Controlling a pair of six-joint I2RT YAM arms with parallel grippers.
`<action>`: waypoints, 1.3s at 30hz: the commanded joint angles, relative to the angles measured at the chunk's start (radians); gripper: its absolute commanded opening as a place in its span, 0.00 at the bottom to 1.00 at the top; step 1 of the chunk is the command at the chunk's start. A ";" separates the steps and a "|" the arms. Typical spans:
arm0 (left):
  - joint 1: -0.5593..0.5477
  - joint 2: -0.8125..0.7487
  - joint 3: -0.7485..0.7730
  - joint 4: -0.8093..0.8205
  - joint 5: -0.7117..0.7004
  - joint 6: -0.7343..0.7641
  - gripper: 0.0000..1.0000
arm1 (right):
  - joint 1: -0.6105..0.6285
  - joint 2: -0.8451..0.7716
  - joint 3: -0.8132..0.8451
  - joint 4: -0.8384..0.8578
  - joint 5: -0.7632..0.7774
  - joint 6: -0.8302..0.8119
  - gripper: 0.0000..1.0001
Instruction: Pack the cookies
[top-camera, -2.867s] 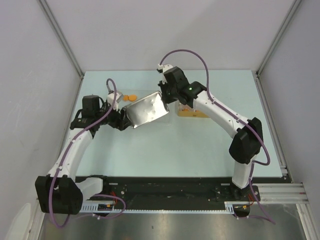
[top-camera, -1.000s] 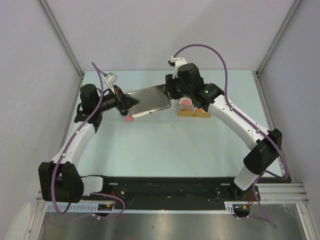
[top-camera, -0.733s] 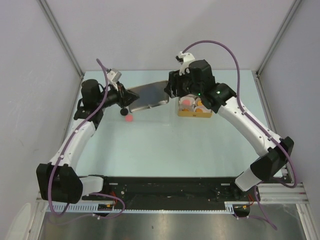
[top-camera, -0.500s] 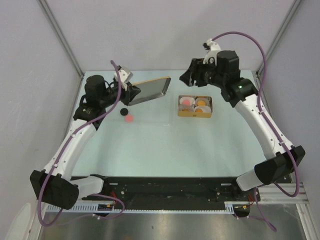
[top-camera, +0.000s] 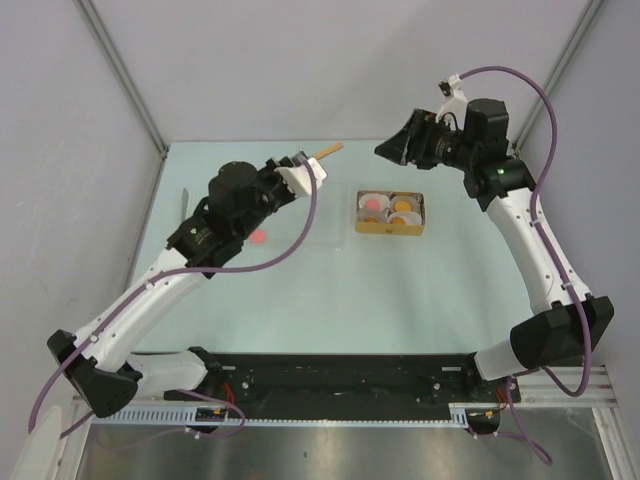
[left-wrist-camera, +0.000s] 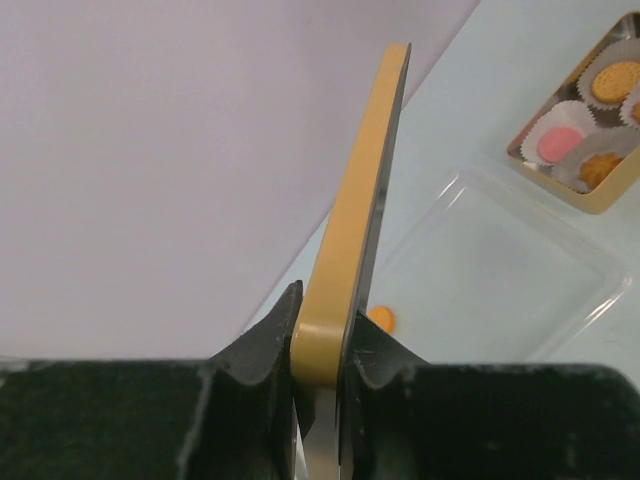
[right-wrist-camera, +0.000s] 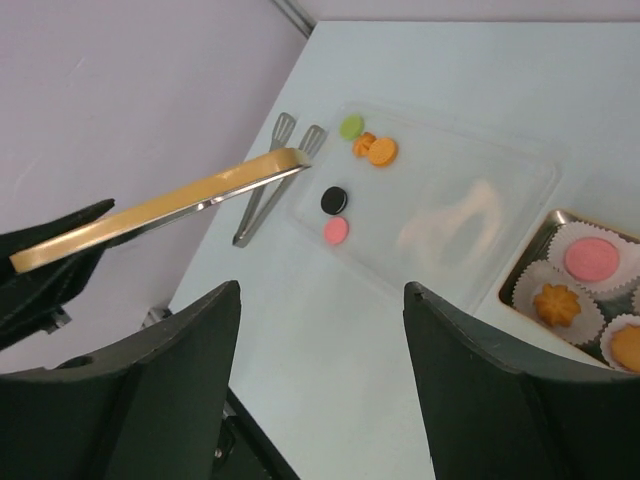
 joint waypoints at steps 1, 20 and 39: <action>-0.093 -0.044 -0.096 0.177 -0.210 0.245 0.00 | -0.082 -0.025 -0.019 0.111 -0.181 0.120 0.72; -0.312 -0.210 -0.320 0.477 -0.217 0.788 0.00 | -0.223 0.114 -0.030 0.257 -0.591 0.246 0.72; -0.316 -0.321 -0.658 0.700 0.147 0.983 0.01 | -0.216 0.249 0.072 0.085 -0.921 0.101 0.75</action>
